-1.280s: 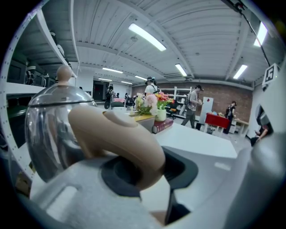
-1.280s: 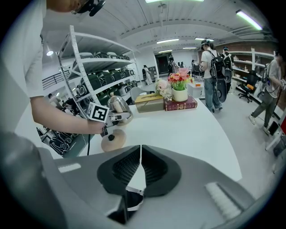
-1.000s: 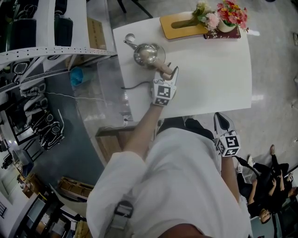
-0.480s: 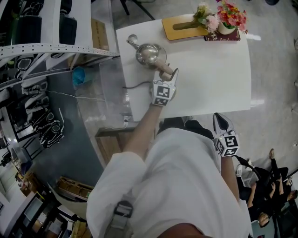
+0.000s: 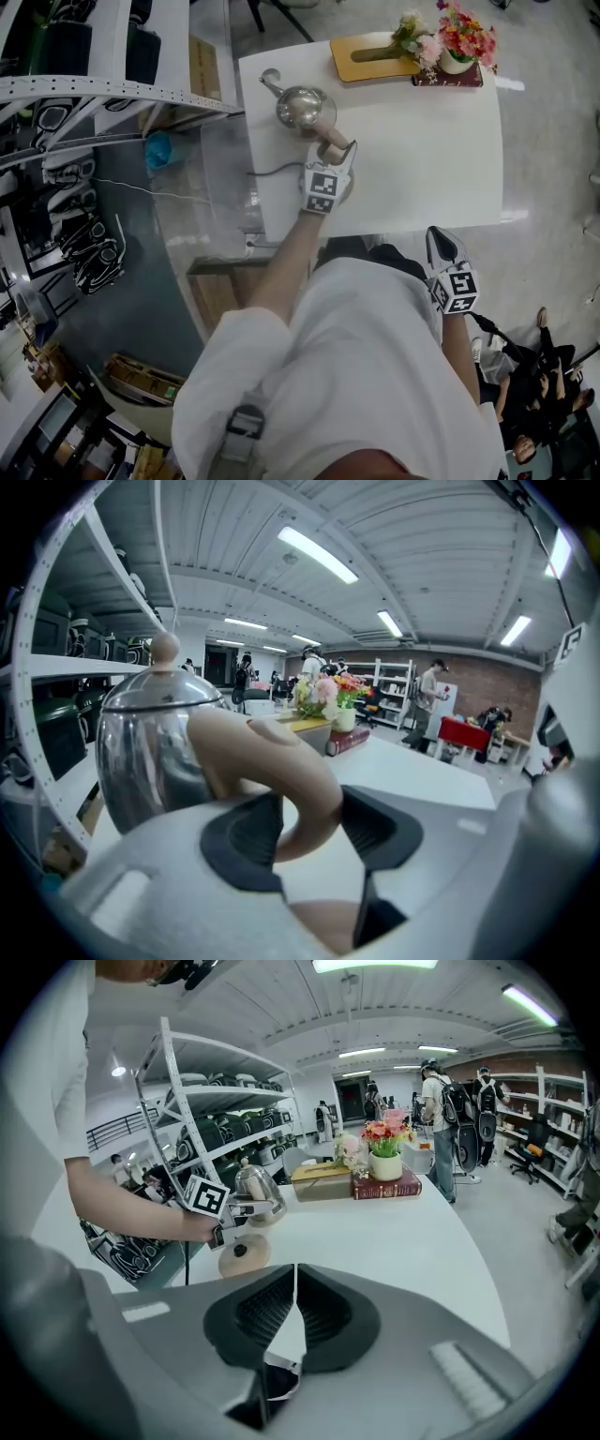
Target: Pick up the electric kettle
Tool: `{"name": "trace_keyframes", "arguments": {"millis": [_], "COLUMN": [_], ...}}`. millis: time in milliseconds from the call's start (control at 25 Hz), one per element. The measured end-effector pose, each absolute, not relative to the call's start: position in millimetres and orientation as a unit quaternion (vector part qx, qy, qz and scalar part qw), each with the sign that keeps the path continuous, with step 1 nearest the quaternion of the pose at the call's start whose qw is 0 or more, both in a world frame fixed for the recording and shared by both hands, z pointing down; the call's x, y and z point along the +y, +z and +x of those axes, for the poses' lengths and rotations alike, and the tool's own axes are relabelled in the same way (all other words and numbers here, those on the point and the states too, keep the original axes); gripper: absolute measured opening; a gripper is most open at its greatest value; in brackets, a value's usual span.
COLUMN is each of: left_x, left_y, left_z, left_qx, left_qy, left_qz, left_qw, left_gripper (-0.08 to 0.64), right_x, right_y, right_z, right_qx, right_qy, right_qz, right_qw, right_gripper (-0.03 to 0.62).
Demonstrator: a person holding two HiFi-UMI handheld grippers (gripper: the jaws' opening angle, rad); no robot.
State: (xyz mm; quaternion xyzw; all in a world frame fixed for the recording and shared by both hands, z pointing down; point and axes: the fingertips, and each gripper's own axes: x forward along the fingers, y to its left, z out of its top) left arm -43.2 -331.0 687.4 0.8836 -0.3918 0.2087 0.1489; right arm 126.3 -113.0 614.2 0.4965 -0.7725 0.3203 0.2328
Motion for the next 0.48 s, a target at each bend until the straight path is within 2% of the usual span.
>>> {"name": "trace_keyframes", "arguments": {"millis": [160,480], "left_x": [-327,-310], "left_y": [691,685], "left_z": [-50,-64], "left_qx": [-0.396,-0.407], "left_qy": [0.211,0.214], "left_qz": [0.88,0.874], "left_qw": [0.158,0.158], "left_gripper": [0.213,0.216], "right_x": [-111,-104], "right_y": [615,612], "right_z": [124,126], "right_qx": [-0.776,-0.785], "right_qy": [0.318,0.308], "right_qz": [0.492,0.485], "right_qw": [0.233,0.233], "right_gripper": [0.014,0.014]}}
